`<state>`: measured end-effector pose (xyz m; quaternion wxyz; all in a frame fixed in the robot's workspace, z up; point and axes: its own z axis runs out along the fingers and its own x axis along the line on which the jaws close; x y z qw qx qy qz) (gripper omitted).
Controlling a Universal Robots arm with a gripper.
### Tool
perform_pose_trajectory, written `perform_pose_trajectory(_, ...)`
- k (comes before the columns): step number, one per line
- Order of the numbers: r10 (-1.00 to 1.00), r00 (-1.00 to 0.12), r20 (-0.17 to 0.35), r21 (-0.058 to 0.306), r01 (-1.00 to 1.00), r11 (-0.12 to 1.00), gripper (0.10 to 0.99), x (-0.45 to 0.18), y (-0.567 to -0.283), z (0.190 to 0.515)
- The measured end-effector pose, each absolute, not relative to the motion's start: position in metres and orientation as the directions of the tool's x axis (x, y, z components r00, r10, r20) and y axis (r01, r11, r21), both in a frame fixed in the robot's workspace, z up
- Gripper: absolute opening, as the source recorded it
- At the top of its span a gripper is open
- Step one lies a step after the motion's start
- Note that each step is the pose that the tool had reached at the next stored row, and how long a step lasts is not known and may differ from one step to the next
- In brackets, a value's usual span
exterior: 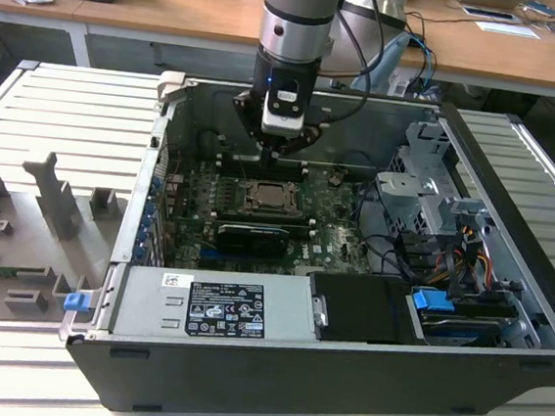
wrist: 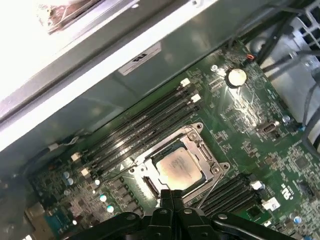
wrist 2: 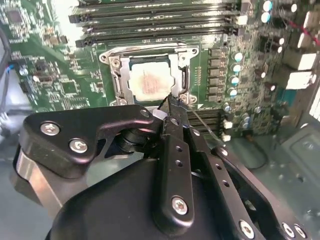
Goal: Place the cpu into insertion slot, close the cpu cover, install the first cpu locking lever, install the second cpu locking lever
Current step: 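Install the first cpu locking lever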
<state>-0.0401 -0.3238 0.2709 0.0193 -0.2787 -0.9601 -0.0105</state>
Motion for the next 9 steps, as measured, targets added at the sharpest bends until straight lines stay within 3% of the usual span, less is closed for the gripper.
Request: perform_pose_trajectory(9, 0.322, -0.946, 0.043, 0.009, 0.322, 0.947, 0.106, -0.0401, -0.3238, 0.2707)
